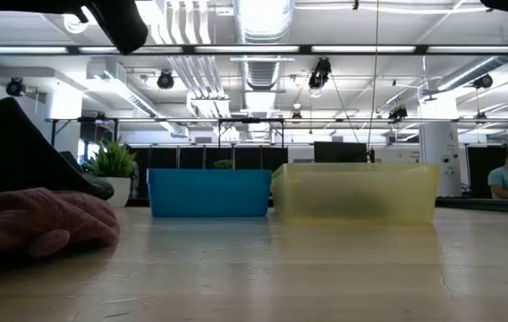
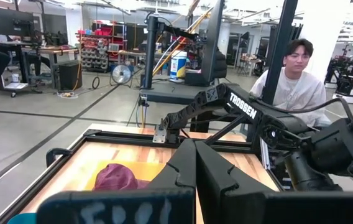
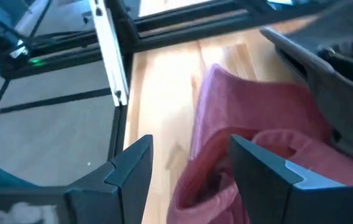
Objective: Pick & Place hat
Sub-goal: Put the red cap into the yellow bin
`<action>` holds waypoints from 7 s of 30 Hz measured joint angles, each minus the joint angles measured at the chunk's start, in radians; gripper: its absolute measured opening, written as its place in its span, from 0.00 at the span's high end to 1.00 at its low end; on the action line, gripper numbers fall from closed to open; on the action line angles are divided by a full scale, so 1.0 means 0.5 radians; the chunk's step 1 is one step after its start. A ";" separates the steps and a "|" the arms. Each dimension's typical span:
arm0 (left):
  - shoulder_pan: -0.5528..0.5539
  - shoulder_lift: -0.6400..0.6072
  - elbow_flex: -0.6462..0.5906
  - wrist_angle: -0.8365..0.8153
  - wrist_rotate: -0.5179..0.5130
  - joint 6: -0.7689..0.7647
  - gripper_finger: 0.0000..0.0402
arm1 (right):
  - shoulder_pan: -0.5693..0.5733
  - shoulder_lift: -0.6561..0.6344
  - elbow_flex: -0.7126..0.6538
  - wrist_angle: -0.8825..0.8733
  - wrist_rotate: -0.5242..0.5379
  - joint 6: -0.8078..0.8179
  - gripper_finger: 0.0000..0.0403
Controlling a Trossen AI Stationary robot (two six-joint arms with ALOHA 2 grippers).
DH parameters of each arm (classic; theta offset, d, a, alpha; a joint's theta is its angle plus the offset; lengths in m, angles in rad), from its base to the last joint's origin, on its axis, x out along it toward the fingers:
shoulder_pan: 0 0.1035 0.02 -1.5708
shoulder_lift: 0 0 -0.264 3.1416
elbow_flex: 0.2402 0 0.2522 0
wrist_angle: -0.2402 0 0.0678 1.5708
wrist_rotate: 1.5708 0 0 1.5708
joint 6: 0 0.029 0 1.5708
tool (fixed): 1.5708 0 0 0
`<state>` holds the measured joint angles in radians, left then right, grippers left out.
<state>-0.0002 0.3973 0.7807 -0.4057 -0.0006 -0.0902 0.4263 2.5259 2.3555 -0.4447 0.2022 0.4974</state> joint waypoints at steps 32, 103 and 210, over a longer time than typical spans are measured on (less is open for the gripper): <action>0.000 0.001 0.000 0.000 0.001 0.001 1.00 | -0.053 0.336 -0.018 0.250 -0.060 0.413 0.55; 0.000 0.007 0.000 0.000 0.000 0.000 1.00 | -0.522 -0.240 -0.371 -0.505 -0.722 -0.124 0.34; 0.000 0.008 -0.001 0.000 0.001 0.000 1.00 | 0.053 -0.961 -2.686 1.706 0.037 2.268 0.38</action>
<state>-0.0002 0.4011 0.7804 -0.4057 -0.0002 -0.0902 0.4527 2.0455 1.0123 0.4083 0.2208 1.6314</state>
